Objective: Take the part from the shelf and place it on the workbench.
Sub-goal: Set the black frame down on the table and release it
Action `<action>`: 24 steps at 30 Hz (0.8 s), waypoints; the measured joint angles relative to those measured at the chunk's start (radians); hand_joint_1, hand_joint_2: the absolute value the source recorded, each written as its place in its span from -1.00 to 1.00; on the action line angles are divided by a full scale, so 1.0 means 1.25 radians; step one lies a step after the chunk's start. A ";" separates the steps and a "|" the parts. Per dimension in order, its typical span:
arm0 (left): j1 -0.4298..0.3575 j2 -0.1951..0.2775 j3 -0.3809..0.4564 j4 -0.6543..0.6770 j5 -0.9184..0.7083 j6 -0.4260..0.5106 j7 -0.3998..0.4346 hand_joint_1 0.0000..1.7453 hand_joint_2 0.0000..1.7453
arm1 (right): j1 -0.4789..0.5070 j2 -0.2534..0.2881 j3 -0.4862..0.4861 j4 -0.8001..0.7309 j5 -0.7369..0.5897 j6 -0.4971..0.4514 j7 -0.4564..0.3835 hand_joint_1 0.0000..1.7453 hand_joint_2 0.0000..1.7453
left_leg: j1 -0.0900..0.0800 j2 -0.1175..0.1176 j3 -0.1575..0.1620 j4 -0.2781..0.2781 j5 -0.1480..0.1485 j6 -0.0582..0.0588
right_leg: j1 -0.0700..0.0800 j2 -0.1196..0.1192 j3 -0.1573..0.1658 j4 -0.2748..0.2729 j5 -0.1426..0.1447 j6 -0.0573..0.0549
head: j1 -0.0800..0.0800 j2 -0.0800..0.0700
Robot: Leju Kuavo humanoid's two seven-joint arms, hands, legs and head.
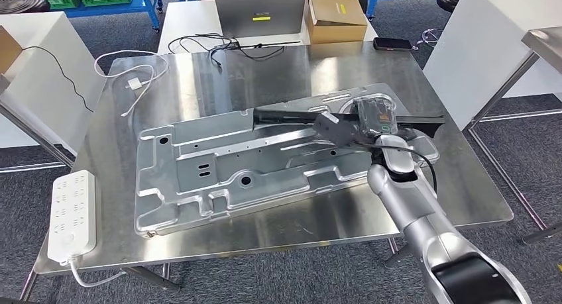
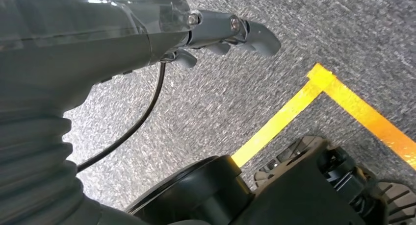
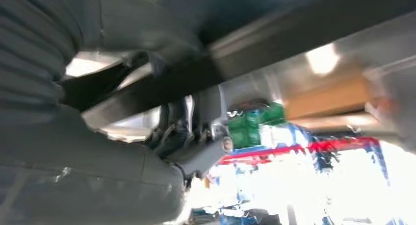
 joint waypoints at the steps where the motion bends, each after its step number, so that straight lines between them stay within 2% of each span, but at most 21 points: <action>1: 0.000 0.000 -0.001 0.000 -0.002 -0.001 0.001 -1.00 1.00 | -0.014 0.003 0.001 0.028 0.003 0.000 0.007 1.00 1.00 | 0.000 -0.001 0.000 0.000 0.000 0.000 | 0.000 -0.001 0.000 0.000 0.000 0.000 | 0.000 0.000; 10: -0.004 0.001 -0.010 0.000 -0.010 -0.002 0.002 -1.00 1.00 | -0.081 0.020 -0.007 0.186 -0.011 0.004 -0.003 1.00 1.00 | 0.000 0.002 0.000 0.000 0.000 0.000 | -0.001 0.001 -0.001 -0.001 0.000 0.000 | 0.000 0.000; 18: -0.004 0.001 -0.014 0.000 -0.012 0.009 -0.002 -1.00 1.00 | -0.086 0.033 -0.024 0.239 -0.026 -0.033 -0.040 1.00 1.00 | 0.000 0.002 0.000 0.000 0.000 0.000 | -0.001 0.001 -0.001 -0.001 0.000 0.000 | 0.000 0.000; 22: -0.004 0.001 -0.014 0.000 -0.017 0.017 -0.004 -1.00 1.00 | -0.085 0.036 -0.031 0.248 -0.031 -0.041 -0.057 -1.00 -1.00 | 0.000 0.002 0.000 0.000 0.000 0.000 | -0.001 0.001 -0.001 -0.001 0.000 0.000 | 0.000 0.000; 24: -0.004 0.001 -0.014 0.000 -0.018 0.020 -0.007 -1.00 1.00 | -0.082 0.038 -0.035 0.252 -0.033 -0.044 -0.061 -1.00 -1.00 | 0.000 0.002 0.000 0.000 0.000 0.000 | -0.001 0.001 -0.001 -0.001 0.000 0.000 | 0.000 0.000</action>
